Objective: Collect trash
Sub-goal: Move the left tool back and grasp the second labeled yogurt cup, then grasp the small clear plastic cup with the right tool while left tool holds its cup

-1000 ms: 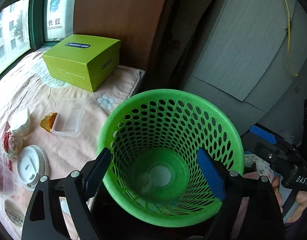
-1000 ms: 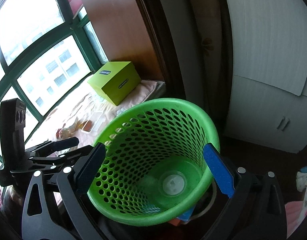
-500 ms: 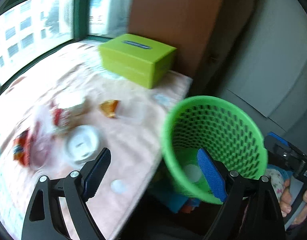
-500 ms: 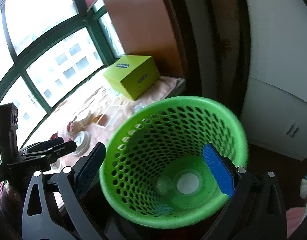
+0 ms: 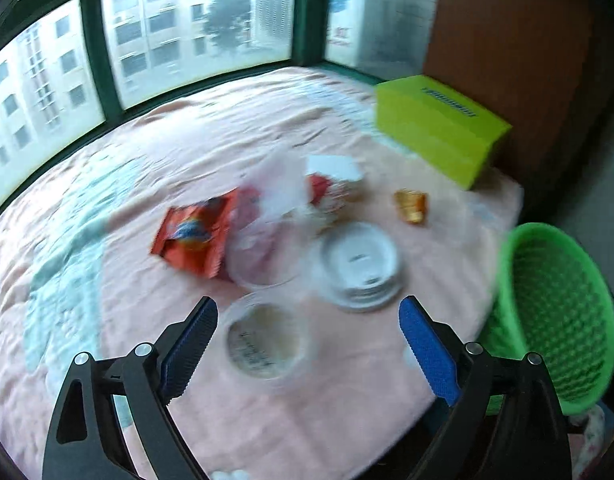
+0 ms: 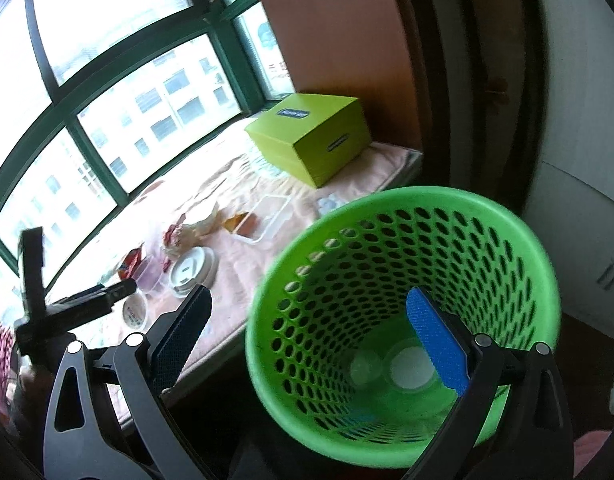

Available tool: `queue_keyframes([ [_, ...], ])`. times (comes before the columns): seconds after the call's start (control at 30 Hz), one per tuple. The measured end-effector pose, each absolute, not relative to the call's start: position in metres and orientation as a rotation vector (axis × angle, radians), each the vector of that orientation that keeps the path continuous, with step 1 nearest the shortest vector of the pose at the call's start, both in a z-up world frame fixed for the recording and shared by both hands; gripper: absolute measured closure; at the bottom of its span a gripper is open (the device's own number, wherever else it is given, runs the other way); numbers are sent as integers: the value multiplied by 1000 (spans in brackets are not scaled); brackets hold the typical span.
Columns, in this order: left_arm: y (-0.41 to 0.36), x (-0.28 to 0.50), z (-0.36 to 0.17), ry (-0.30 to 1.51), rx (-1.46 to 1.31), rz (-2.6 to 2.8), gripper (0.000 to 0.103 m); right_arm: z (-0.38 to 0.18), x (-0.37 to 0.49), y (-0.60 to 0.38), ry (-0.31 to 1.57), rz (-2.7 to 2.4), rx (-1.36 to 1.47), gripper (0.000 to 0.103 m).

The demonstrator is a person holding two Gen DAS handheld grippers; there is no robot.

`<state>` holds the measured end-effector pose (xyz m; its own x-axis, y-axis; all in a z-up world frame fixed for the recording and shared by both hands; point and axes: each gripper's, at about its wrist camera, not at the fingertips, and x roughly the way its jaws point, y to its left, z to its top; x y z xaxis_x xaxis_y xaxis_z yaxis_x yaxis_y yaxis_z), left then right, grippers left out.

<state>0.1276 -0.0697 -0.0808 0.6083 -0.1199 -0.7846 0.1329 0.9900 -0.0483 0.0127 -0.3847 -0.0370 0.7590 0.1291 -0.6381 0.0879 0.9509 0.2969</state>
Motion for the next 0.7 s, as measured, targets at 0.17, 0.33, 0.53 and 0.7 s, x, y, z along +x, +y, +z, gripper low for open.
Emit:
queue_keyframes([
  [0.17,-58,137,-101,957,2,-96,13,-37,19,-375,717,47,313,6],
  [0.33,-55,149,-119,998,-11,-52,13,-41,24,-368,732,65,311,6],
  [0.53,-56,154,-129,1021,-23,-45,14,-46,30,-359,754,82,305,6],
  [0.7,-52,154,-134,1044,-48,-88,37,-46,34,-350,758,99,293,6],
])
